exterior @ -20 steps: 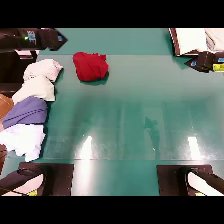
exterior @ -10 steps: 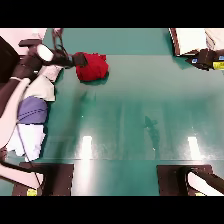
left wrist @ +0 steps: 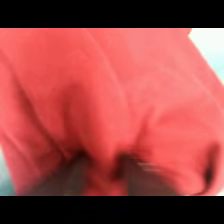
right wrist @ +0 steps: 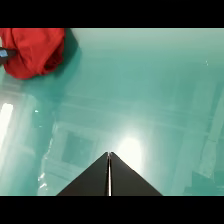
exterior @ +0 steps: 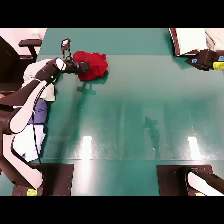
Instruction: Fold the shirts.
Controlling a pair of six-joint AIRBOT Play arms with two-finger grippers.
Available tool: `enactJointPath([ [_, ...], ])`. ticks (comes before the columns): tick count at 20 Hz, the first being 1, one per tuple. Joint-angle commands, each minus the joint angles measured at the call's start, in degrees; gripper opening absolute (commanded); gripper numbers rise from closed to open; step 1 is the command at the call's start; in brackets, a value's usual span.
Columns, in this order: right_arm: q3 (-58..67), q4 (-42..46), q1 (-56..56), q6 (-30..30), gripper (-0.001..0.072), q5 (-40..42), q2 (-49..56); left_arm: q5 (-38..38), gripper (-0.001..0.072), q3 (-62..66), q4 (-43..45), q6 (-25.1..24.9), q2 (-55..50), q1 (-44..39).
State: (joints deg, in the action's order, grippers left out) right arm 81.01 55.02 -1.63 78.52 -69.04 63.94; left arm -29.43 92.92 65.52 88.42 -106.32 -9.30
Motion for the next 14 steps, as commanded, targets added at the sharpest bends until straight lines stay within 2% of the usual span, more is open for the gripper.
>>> enactJointPath([
  [1, 0.07, -0.04, -0.07, 0.02, 0.0019, -0.07, -0.02, -7.30, 0.0029, 7.61, 0.13, -0.83, -0.50, 0.02],
  [4, 0.07, -0.04, -0.07, 0.02, 0.0019, 0.24, -1.11, -15.93, 0.0027, 18.95, 0.83, -4.13, 2.60, 0.00],
  [6, 0.07, -0.02, -0.07, 0.02, 0.0019, 1.62, -3.72, -17.16, 0.0027, 23.06, 1.20, -6.47, 9.29, 0.00],
  [9, 0.07, 0.09, -0.07, 0.02, 0.0019, 5.99, -9.09, -21.29, 0.0027, 24.02, 3.48, -6.40, 22.10, 0.00],
  [12, 0.07, 0.17, -0.07, 0.02, 0.0018, 10.21, -13.03, -31.36, 0.0026, 24.02, 3.34, -6.38, 31.02, -0.02],
  [14, 0.07, 0.15, -0.07, 0.02, 0.0018, 10.58, -14.43, -39.06, 0.0026, 24.02, 2.80, -6.01, 33.03, -0.44],
])
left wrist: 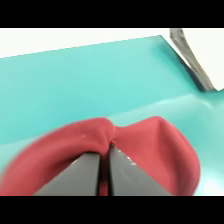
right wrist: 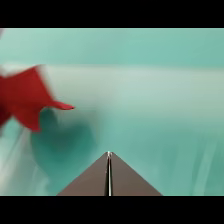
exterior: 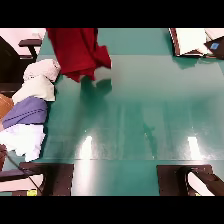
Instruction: Fold the shirts.
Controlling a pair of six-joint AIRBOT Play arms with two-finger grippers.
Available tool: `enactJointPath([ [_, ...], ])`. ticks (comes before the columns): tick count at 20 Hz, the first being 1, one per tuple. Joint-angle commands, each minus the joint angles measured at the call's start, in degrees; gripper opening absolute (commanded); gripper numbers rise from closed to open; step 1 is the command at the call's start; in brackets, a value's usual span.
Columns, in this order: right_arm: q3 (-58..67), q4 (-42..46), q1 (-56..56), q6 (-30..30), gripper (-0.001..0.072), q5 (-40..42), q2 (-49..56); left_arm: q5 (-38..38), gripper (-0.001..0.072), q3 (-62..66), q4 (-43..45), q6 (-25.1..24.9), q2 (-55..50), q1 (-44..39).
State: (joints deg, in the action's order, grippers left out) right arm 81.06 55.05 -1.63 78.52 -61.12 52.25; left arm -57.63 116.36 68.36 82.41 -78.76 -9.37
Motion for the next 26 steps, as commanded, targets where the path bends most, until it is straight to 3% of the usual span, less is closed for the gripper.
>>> enactJointPath([
  [1, 0.02, 0.11, -0.07, 0.02, 0.0018, 2.60, -3.08, -13.62, 0.0026, 0.42, 0.02, 0.09, 5.49, -1.57],
  [4, 0.02, -0.04, -0.07, 0.07, 0.0018, 2.51, -3.45, -13.29, 0.0027, -5.99, -0.02, -0.17, 5.31, -12.04],
  [7, 0.02, -0.02, -0.07, 0.07, 0.0018, 2.27, -3.45, -6.60, 0.0046, -14.21, -0.35, -1.55, 3.85, -25.31],
  [8, 0.02, -0.02, -0.07, 0.07, 0.0018, 2.16, -3.45, -3.30, 0.0322, -16.22, -0.57, -3.80, 3.10, -28.59],
  [9, 0.02, -0.02, -0.07, 0.07, 0.0018, 2.16, -3.45, 0.02, 0.0652, -17.42, -0.70, -4.74, 2.14, -31.15],
  [13, 0.02, -0.02, -0.07, 0.07, 0.0018, 1.99, -3.43, 3.17, 0.0664, -17.07, 4.09, -4.48, 1.22, -27.41],
  [18, 0.02, -0.04, -0.07, 0.07, 0.0018, -0.20, -3.43, -2.54, 0.0664, -20.50, 4.44, 1.88, -1.42, -5.27],
  [20, 0.02, -0.02, -0.07, 0.07, 0.0019, -0.52, -3.43, -3.91, 0.0664, -24.24, 1.16, 2.01, -4.76, 1.18],
  [26, -0.09, -0.02, -0.07, 0.07, 0.0018, -1.33, -3.43, -3.91, 0.0664, -29.40, -4.11, -2.60, -18.38, 4.00],
])
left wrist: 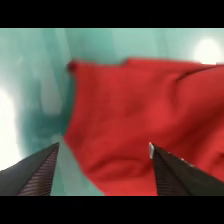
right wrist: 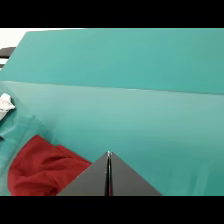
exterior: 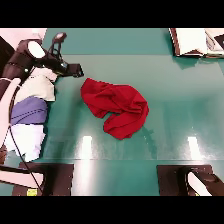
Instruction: Fold the shirts.
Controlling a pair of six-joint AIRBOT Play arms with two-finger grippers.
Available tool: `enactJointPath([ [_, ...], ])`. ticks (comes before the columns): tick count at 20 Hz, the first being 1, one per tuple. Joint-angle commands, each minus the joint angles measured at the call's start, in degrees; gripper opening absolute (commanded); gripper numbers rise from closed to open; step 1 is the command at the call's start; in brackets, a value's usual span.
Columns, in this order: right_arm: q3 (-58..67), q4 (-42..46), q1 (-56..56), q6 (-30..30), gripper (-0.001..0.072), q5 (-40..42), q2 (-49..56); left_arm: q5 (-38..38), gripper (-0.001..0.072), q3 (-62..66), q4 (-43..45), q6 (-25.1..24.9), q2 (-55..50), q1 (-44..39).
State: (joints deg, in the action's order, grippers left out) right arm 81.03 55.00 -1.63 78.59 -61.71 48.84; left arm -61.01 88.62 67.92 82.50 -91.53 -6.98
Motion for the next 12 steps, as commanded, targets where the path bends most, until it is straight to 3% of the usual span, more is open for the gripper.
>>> enactJointPath([
  [1, -0.07, 0.07, -0.07, 0.00, 0.0018, -1.36, 0.00, -0.02, 0.0664, -1.66, -5.49, -3.91, -7.26, 1.36],
  [6, -0.07, 0.02, -0.07, 0.00, 0.0020, -7.34, 3.32, 2.08, 0.0662, -1.64, -6.71, -4.90, -10.69, -0.42],
  [7, -0.09, 0.07, -0.07, 0.00, 0.0023, -10.25, 4.96, 1.99, 0.0528, -1.29, -6.99, -4.83, -10.67, -0.42],
  [9, -0.20, 0.20, -0.07, 0.02, 0.0075, -17.09, 9.18, 1.49, 0.0048, 0.76, -6.19, -4.83, -10.64, -0.37],
  [11, -3.45, 0.13, -0.07, 0.04, 0.0236, -20.63, 12.90, 0.28, 0.0028, 4.07, -6.19, -4.74, -10.03, 0.28],
  [12, -6.93, 0.26, -0.02, 0.04, 0.0270, -20.74, 14.25, 0.33, 0.0028, 5.73, -6.01, -4.76, -9.16, 0.55],
])
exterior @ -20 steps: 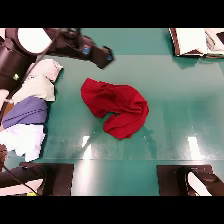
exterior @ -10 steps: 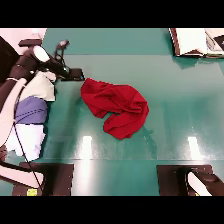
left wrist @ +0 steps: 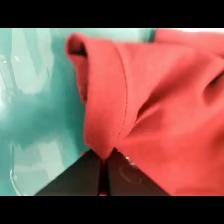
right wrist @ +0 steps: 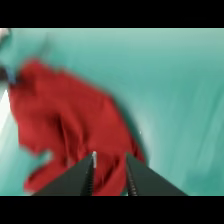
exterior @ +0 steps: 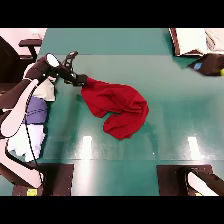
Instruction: Fold the shirts.
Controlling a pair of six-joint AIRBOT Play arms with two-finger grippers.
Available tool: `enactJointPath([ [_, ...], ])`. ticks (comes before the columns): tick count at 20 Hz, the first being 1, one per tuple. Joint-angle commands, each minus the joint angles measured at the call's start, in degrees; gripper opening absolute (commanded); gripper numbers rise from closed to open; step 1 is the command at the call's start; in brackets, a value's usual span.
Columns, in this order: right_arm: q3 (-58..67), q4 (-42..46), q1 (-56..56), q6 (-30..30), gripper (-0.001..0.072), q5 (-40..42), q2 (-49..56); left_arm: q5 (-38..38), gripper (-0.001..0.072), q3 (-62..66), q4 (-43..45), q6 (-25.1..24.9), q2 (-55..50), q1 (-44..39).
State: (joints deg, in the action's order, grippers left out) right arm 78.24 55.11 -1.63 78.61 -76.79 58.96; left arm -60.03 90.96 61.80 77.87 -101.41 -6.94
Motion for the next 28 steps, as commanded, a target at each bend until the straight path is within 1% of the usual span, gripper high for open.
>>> enactJointPath([
  [1, -7.85, 0.13, -0.02, 0.02, 0.0270, -5.18, 5.33, -0.68, 0.0028, 4.79, 0.42, -0.15, 1.68, 0.83],
  [2, -12.20, -0.11, -0.11, 0.02, 0.0272, -4.00, 6.62, -0.98, 0.0029, 6.19, 0.48, -0.22, 2.38, 1.16],
  [3, -16.46, -0.15, -0.42, 0.02, 0.0367, -1.77, 7.80, -1.14, 0.0029, 7.21, 1.01, -0.35, 3.21, 1.16],
  [4, -20.74, -0.37, -1.18, 0.02, 0.0540, 1.79, 9.33, -1.31, 0.0028, 7.69, 1.16, -0.33, 3.78, 1.16],
  [5, -23.93, -2.34, -2.29, 0.02, 0.0556, 4.87, 11.15, -1.55, 0.0029, 7.93, 1.11, -0.31, 3.87, 1.14],
  [7, -27.67, -7.67, -4.81, -0.13, 0.0546, 10.01, 15.69, -2.62, 0.0029, 7.89, 1.14, -0.31, 3.85, 1.14],
  [8, -28.35, -10.75, -6.51, -1.57, 0.0467, 11.17, 18.05, -3.21, 0.0029, 7.91, 1.14, -0.33, 3.85, 1.14],
  [9, -28.26, -13.35, -8.15, -3.69, 0.0450, 11.32, 20.09, -3.89, 0.0029, 7.89, 1.18, -0.33, 3.85, 1.14],
  [10, -27.67, -14.91, -10.19, -4.81, 0.0450, 11.45, 22.05, -4.13, 0.0029, 7.89, 1.20, -0.33, 3.85, 1.14],
  [14, -23.98, -13.86, -16.44, -5.05, 0.0443, 12.46, 28.20, -5.22, 0.0029, 7.91, 1.18, -0.31, 3.85, 1.14],
  [15, -22.56, -12.85, -17.40, -5.77, 0.0308, 12.39, 29.14, -5.66, 0.0029, 7.93, 1.20, -0.33, 3.85, 1.16],
  [16, -21.16, -11.26, -18.03, -5.86, 0.0060, 12.35, 29.31, -6.01, 0.0028, 7.98, 1.40, -0.31, 4.11, 1.16],
  [17, -19.69, -9.42, -18.10, -5.84, 0.0018, 12.33, 28.76, -6.10, 0.0028, 7.98, 2.45, -0.31, 4.96, 1.16],
  [19, -16.35, -6.60, -17.16, -5.73, 0.0018, 11.89, 25.05, -4.68, 0.0028, 7.98, 6.27, -0.26, 9.07, 1.16],
  [22, -8.96, -2.99, -12.96, -4.15, 0.0017, 9.77, 15.26, -2.36, 0.0028, 8.90, 10.73, -0.31, 20.06, 1.16],
  [25, 1.62, -0.83, -8.63, -2.47, 0.0017, 6.25, 5.07, -2.43, 0.0028, 12.87, 10.62, -0.26, 32.41, 1.14],
  [28, 10.29, -0.85, -5.84, -0.74, 0.0017, 3.02, -2.40, -0.72, 0.0028, 15.89, 7.17, -0.33, 44.00, 1.14],
])
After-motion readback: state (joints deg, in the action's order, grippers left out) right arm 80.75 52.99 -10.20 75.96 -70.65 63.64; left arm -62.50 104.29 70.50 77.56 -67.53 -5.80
